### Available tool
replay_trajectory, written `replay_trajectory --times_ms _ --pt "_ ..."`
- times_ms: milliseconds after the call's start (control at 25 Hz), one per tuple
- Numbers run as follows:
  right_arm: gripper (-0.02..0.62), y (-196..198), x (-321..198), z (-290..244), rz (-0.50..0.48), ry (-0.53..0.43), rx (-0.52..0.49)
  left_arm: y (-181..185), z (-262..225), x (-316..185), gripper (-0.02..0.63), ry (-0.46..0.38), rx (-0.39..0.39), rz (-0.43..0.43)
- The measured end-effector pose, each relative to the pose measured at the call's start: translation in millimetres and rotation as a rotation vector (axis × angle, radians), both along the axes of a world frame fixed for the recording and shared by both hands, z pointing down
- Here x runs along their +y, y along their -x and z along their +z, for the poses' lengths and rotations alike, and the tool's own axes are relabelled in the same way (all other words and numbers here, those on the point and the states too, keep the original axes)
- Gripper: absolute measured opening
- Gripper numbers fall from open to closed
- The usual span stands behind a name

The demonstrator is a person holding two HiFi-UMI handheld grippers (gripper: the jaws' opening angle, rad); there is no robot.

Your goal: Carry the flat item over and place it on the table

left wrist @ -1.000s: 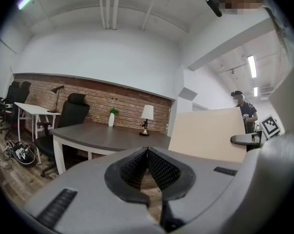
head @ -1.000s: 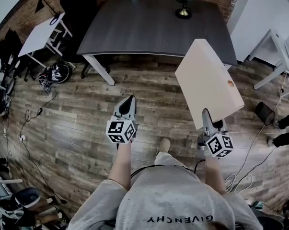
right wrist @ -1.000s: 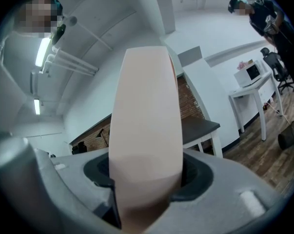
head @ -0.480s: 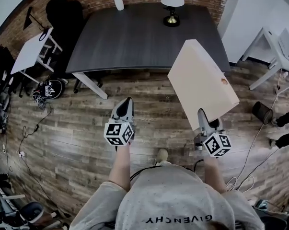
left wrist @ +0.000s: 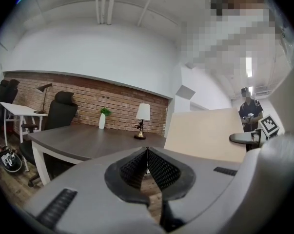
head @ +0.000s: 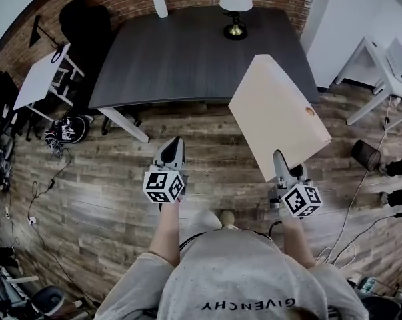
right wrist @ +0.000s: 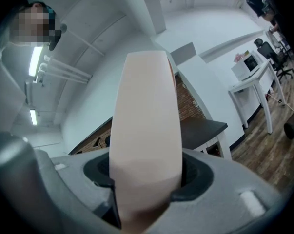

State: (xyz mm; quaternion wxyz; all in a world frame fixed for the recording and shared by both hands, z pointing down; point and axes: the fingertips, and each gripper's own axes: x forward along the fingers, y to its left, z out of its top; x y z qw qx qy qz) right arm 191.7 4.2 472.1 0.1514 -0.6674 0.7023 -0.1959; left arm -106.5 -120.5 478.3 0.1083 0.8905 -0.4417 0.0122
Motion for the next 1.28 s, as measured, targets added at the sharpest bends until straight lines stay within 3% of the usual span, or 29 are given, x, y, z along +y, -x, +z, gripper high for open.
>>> replay_trajectory --times_ms 520,1280 --pt "0.276 0 -29 19 0.004 0.013 -0.187 10 22 -10 -0.002 0.034 -0.029 -0.021" --pt "0.278 -12 -155 36 0.050 0.057 -0.309 -58 17 -150 -0.002 0.031 -0.020 0.102"
